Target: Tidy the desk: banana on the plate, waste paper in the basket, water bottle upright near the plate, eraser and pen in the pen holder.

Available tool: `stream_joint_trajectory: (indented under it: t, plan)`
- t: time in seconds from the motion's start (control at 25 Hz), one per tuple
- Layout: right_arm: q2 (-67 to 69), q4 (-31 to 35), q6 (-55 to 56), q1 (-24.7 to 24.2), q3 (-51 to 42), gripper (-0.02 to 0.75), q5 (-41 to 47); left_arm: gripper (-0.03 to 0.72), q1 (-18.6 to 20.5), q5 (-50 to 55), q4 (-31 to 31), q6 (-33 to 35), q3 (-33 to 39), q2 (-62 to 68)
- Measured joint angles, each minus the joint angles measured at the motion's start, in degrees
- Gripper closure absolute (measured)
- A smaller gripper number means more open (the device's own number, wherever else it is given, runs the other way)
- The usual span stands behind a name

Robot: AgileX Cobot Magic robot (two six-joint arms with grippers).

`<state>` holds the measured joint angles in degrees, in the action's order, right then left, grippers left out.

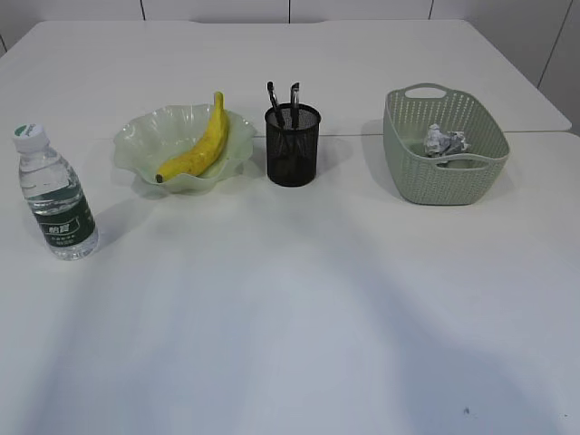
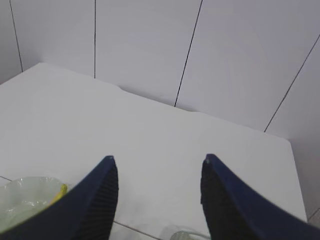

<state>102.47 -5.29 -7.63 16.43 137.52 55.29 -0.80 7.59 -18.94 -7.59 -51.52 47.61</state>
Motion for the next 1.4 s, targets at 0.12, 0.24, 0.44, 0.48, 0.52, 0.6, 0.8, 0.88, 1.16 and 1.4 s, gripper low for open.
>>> stream_joint_trajectory:
  t: [0.12, 0.24, 0.44, 0.48, 0.52, 0.6, 0.8, 0.88, 1.16, 1.4]
  plan:
    - [-2.27, 0.00, -0.10, 0.00, 0.00, 0.339, 1.41, 0.223, 0.00, 1.62, 0.00, 0.00, 0.00, -1.55]
    - [-4.58, 0.00, -0.10, 0.00, 0.00, 0.339, 2.46, 0.223, 0.00, 2.28, 0.00, 0.00, 0.00, -3.39]
    - [-8.75, 0.00, -0.32, 0.00, 0.00, 0.339, 3.75, 0.223, 0.00, 4.32, 0.00, 0.00, 0.00, -6.35]
    - [-9.70, 0.00, -0.32, 0.00, 0.00, 0.339, 3.99, 0.223, 0.00, 4.45, 0.00, 0.00, 0.00, -6.76]
    - [-10.47, -0.03, -0.42, 0.00, 0.00, 0.339, 4.12, 0.223, 0.00, 4.90, 0.00, 0.00, 0.00, -7.23]
    - [-12.16, -0.03, -0.65, 0.00, 0.00, 0.339, 4.48, 0.223, 0.00, 5.63, 0.00, 0.00, 0.00, -7.83]
    - [-15.76, -0.03, -1.25, 0.00, -1.12, 0.339, 5.80, 0.223, 0.00, 6.93, 0.00, 0.00, 0.00, -9.67]
    - [-18.03, -0.03, -1.75, 0.00, -4.07, 0.339, 5.80, 0.223, 0.00, 7.07, 0.00, 0.00, 0.00, -10.71]
    - [-29.33, -0.12, -2.37, 0.00, -24.33, 0.339, -1.74, 0.223, 0.00, 9.62, 0.00, 0.00, 0.00, -12.98]
    - [-42.68, -0.45, -2.41, 0.00, -47.49, 0.339, -17.84, 0.223, 0.00, 11.31, 0.00, -0.74, 0.00, -15.42]
